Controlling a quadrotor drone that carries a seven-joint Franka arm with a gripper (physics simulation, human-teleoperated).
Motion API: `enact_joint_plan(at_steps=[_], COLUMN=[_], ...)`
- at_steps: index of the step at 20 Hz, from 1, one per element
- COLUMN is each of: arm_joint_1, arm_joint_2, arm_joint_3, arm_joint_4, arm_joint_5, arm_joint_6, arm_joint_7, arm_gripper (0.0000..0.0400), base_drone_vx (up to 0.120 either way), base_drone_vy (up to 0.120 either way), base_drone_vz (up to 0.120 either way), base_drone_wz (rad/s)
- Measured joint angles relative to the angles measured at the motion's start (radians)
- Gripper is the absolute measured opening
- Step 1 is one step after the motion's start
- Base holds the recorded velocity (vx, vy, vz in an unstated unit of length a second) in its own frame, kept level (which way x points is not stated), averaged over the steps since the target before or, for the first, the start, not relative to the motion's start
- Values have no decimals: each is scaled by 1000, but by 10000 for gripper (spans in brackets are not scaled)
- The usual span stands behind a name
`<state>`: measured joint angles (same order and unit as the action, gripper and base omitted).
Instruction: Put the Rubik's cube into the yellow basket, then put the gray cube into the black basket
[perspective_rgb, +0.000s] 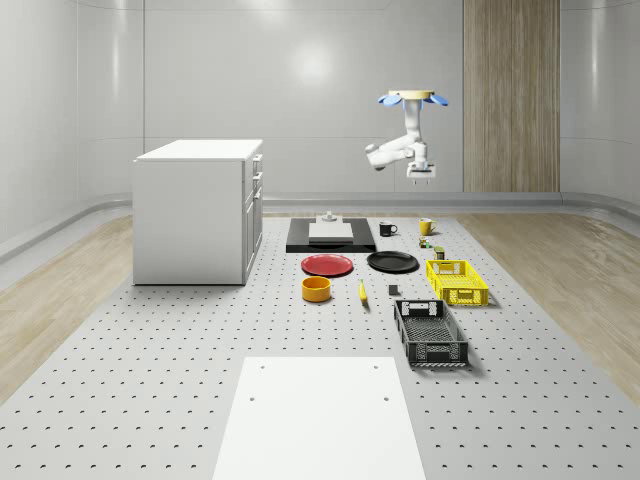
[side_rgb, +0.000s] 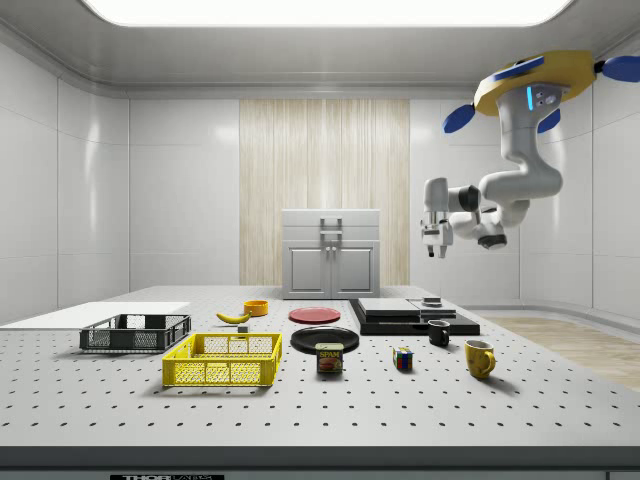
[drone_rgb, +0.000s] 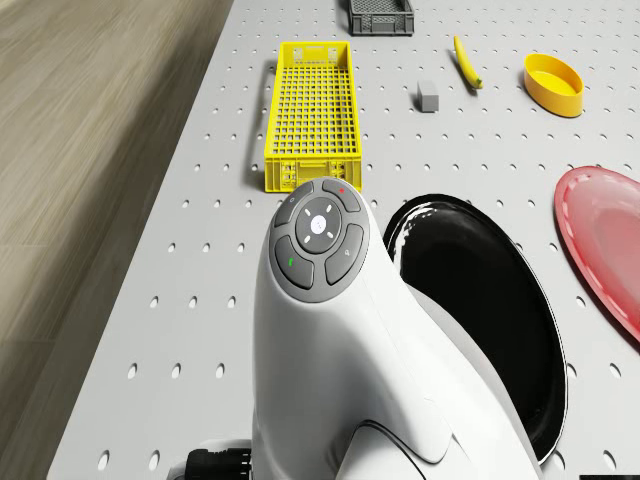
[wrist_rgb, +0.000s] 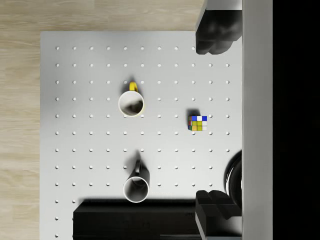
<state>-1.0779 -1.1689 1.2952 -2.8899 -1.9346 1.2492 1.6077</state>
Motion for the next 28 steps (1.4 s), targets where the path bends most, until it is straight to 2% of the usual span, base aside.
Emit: enact_joint_plan(at_steps=[2, 18, 28], arm_joint_1=[-3, -26, -38], arm_joint_2=[-10, -83, -123], arm_joint_3=[3, 24, 34], arm_joint_4=[1, 6, 8], arm_joint_5=[5, 42, 62], arm_joint_6=[9, 76, 113], arm_joint_7=[3, 25, 35], arm_gripper=[400, 400, 400], base_drone_vx=[20, 120, 0], base_drone_vy=[0, 0, 0], base_drone_vz=[-120, -120, -120], base_drone_wz=[0, 0, 0])
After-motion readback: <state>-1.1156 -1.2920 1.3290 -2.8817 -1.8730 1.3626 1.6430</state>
